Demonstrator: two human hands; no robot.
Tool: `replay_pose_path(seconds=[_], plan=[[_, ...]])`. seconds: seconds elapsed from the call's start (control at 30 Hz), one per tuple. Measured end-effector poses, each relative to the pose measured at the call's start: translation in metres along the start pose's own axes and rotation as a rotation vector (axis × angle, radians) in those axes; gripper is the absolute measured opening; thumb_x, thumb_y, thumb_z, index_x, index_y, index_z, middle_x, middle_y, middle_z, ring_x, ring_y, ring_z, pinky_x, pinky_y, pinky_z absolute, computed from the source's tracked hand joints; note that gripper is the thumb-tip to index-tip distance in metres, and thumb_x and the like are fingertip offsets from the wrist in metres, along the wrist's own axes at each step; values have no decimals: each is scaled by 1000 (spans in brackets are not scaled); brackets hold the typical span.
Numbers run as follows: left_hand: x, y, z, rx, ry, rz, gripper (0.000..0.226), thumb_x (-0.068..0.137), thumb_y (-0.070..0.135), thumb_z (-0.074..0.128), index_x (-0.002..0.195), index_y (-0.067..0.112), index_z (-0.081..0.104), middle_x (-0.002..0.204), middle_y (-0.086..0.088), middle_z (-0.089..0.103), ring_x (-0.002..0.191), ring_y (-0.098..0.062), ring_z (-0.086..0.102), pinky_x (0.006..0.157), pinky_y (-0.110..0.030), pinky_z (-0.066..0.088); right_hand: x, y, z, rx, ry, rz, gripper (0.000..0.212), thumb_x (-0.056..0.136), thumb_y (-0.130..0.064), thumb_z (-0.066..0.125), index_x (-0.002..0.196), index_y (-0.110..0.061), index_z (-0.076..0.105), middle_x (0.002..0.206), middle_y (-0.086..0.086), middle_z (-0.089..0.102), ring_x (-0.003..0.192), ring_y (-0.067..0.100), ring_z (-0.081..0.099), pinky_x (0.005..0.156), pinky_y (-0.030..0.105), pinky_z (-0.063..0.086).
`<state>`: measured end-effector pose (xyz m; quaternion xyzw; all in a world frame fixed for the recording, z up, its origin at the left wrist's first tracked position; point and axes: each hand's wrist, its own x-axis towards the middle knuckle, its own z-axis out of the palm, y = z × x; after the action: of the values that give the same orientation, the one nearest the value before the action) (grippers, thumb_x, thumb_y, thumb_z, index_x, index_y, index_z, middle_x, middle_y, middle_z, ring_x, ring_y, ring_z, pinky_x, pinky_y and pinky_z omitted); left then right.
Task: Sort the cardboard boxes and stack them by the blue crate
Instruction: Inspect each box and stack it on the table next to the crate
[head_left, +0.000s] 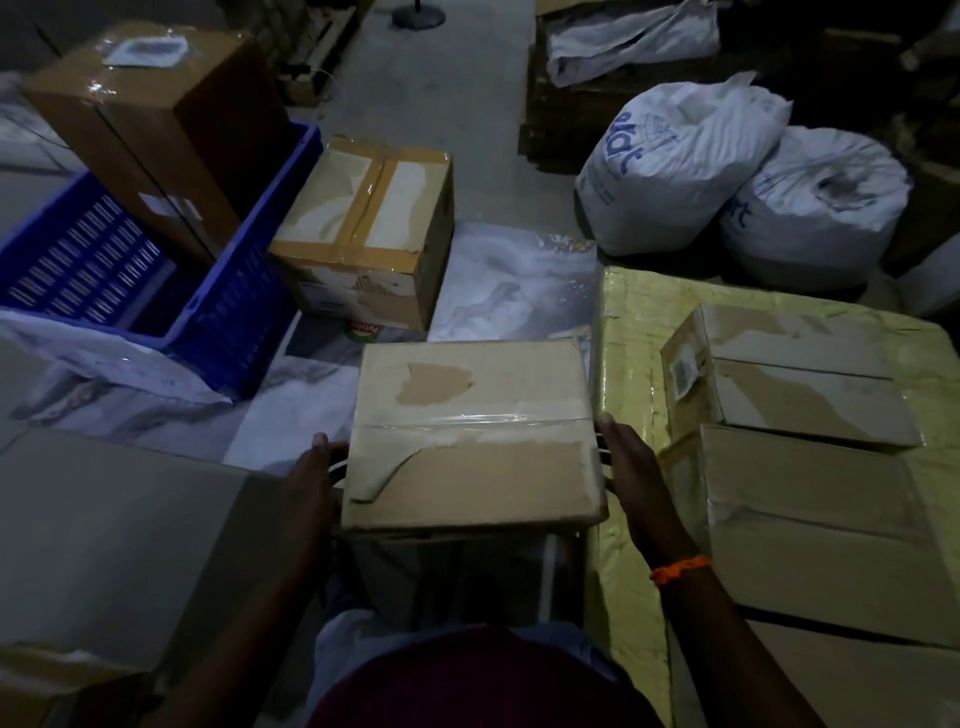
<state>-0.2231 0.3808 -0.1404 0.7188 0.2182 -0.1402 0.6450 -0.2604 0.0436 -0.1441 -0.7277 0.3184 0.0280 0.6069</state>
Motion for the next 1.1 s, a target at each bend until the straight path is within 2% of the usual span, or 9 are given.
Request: replay_pose_path(seconds=[0.07, 0.13, 0.23, 0.37, 0.43, 0.57, 0.73, 0.93, 1.1], plan=[[-2, 7, 8, 261, 30, 156, 56, 102, 62, 41, 141, 23, 50, 140, -7, 58, 115, -26, 62, 85, -46, 57, -1, 0, 13, -343, 127, -236, 55, 99, -51, 61, 139, -13, 57, 137, 11, 59, 129, 29, 55, 101, 34, 45], [6, 12, 20, 491, 69, 452, 61, 100, 61, 45, 147, 21, 47, 148, -8, 50, 130, -27, 53, 105, -48, 47, 1, 1, 31, -568, 197, -518, 69, 100, -52, 55, 152, -8, 45, 155, 16, 45, 144, 32, 41, 115, 38, 37], [33, 13, 51, 862, -56, 783, 63, 98, 50, 47, 151, 16, 45, 159, -10, 40, 149, -28, 33, 119, -50, 26, 10, -7, 61, -804, 48, -644, 76, 102, -61, 35, 163, -16, 27, 172, 7, 17, 159, 24, 10, 127, 43, 12], [50, 14, 80, 1162, -220, 782, 70, 98, 53, 29, 155, 13, 39, 164, -12, 31, 152, -34, 27, 120, -61, 23, 20, -8, 90, -1039, -63, -650, 77, 102, -60, 15, 165, -16, 16, 173, 6, 6, 160, 23, 0, 129, 51, 5], [50, 9, 81, 1256, -216, 772, 68, 102, 53, 22, 160, 18, 29, 169, -6, 20, 156, -29, 17, 125, -54, 14, 22, -4, 92, -1058, -43, -659, 73, 103, -56, 16, 165, -16, 18, 173, 7, 9, 160, 24, 2, 129, 51, 2], [49, 7, 82, 1284, -197, 760, 64, 104, 51, 23, 161, 22, 23, 170, -2, 13, 157, -24, 9, 126, -48, 8, 23, -3, 96, -1065, -28, -639, 72, 103, -53, 15, 164, -17, 21, 172, 7, 13, 160, 24, 5, 128, 50, 2], [46, 5, 81, 1323, -216, 750, 74, 100, 60, 13, 162, 21, 21, 170, -3, 9, 157, -25, 8, 124, -48, 4, 23, -2, 94, -1083, -52, -635, 76, 100, -57, 17, 165, -17, 20, 173, 7, 11, 160, 25, 5, 128, 52, 3], [28, -24, 58, 1351, -187, 909, 71, 105, 60, 16, 161, 18, 27, 169, -12, 16, 155, -31, 18, 123, -52, 2, 3, 26, 76, -1126, -9, -714, 75, 103, -62, 26, 165, -20, 20, 173, 8, 10, 160, 26, 4, 127, 54, 9], [25, -31, 56, 1360, -153, 958, 72, 105, 61, 21, 161, 15, 27, 169, -14, 15, 156, -33, 14, 123, -61, 11, -1, 32, 73, -1160, -2, -720, 83, 101, -71, 16, 166, -19, 12, 173, 13, 2, 160, 29, -2, 126, 55, -1]])
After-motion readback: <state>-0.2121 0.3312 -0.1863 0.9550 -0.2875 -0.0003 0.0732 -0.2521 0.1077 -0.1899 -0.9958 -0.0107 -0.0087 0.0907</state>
